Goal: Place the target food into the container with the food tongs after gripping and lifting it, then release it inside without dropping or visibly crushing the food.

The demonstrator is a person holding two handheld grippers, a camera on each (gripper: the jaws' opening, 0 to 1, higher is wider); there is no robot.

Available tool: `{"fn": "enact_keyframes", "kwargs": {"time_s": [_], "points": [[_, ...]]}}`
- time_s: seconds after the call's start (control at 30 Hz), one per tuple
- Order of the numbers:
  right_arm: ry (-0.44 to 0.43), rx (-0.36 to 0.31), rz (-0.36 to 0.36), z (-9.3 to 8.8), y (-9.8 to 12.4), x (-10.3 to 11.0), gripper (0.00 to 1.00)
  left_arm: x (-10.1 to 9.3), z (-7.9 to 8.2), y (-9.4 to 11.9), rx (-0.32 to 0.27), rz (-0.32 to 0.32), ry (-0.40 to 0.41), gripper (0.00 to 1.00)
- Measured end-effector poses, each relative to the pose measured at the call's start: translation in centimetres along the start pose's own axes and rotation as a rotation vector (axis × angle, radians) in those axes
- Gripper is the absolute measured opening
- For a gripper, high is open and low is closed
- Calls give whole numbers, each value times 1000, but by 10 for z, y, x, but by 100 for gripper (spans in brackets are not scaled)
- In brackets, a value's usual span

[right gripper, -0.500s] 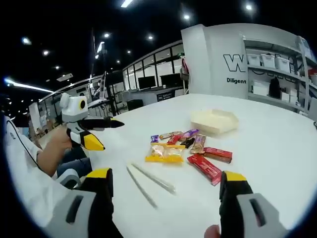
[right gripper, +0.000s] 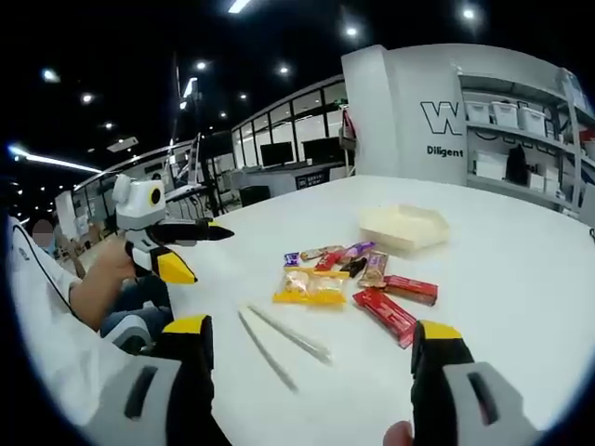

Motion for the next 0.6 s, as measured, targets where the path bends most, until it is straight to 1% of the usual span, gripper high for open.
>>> {"fn": "enact_keyframes", "kwargs": {"time_s": [0.6], "points": [[6,-2,10,-1,0,1,85,-2,-3,-1,4,-7,-1,97]]}}
Point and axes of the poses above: the point that each gripper's makers call its tool centre point, and the gripper's own axes: y roughly backward along the fingers, x roughly to its left, z roughly out of its top, the point moved 3 cm from there along y, roughly backward along the fingers
